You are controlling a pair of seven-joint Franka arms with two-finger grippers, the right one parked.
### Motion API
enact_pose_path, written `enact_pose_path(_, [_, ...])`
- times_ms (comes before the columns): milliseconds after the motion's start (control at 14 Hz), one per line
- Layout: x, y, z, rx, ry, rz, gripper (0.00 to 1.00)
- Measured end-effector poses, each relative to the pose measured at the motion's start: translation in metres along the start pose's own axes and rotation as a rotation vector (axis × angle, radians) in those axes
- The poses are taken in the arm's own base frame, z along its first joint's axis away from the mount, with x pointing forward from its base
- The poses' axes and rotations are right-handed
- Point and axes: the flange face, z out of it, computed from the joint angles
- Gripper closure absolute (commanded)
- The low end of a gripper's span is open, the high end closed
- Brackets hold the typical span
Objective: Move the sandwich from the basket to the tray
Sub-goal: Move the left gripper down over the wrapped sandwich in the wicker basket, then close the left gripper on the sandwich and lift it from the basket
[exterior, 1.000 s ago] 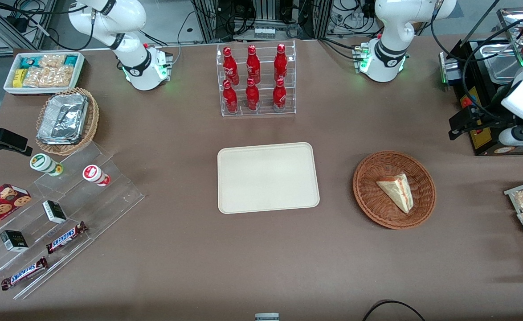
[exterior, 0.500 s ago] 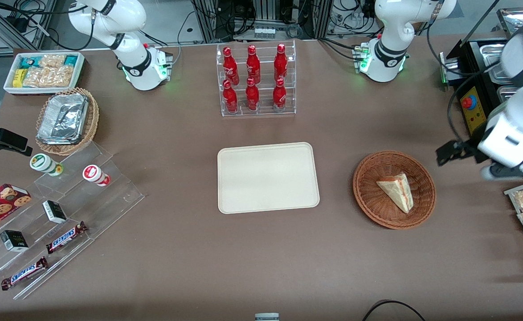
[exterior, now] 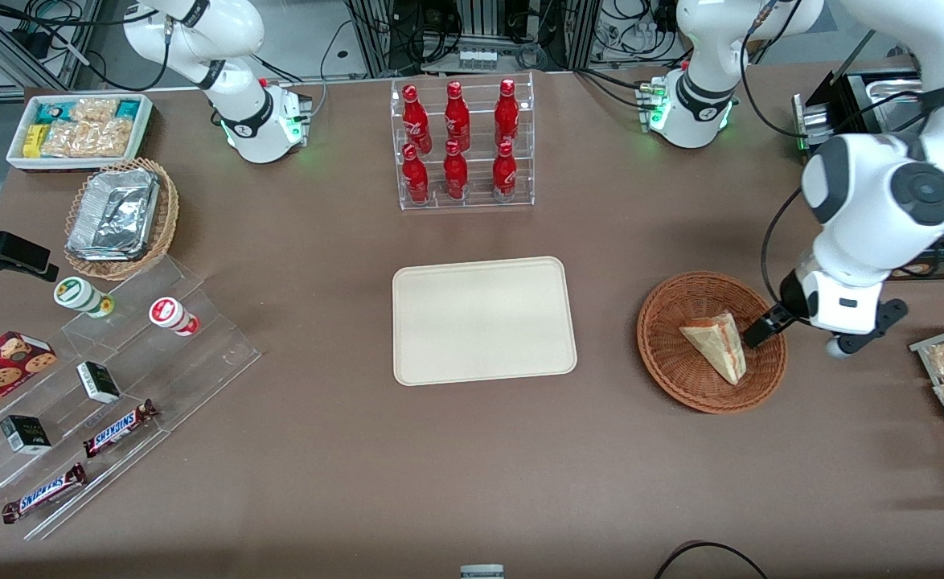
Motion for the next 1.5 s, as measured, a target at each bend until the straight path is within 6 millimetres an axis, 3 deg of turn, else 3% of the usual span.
enact_pose_path(286, [-0.019, -0.014, 0.049, 0.014, -0.020, -0.054, 0.00])
enact_pose_path(571, [-0.020, -0.013, 0.093, -0.005, -0.007, -0.082, 0.00])
enact_pose_path(786, [-0.033, -0.007, 0.130, -0.003, -0.029, -0.097, 0.00])
enact_pose_path(857, [-0.037, -0.007, 0.139, 0.004, -0.041, -0.098, 0.20])
enact_pose_path(929, [-0.039, -0.008, 0.145, 0.010, -0.048, -0.102, 0.64])
enact_pose_path(1000, [-0.039, -0.009, 0.148, 0.013, -0.052, -0.107, 1.00])
enact_pose_path(1286, [-0.038, -0.007, 0.143, 0.028, -0.067, -0.106, 1.00])
enact_pose_path(1500, [-0.032, 0.004, 0.108, 0.073, -0.110, -0.082, 1.00])
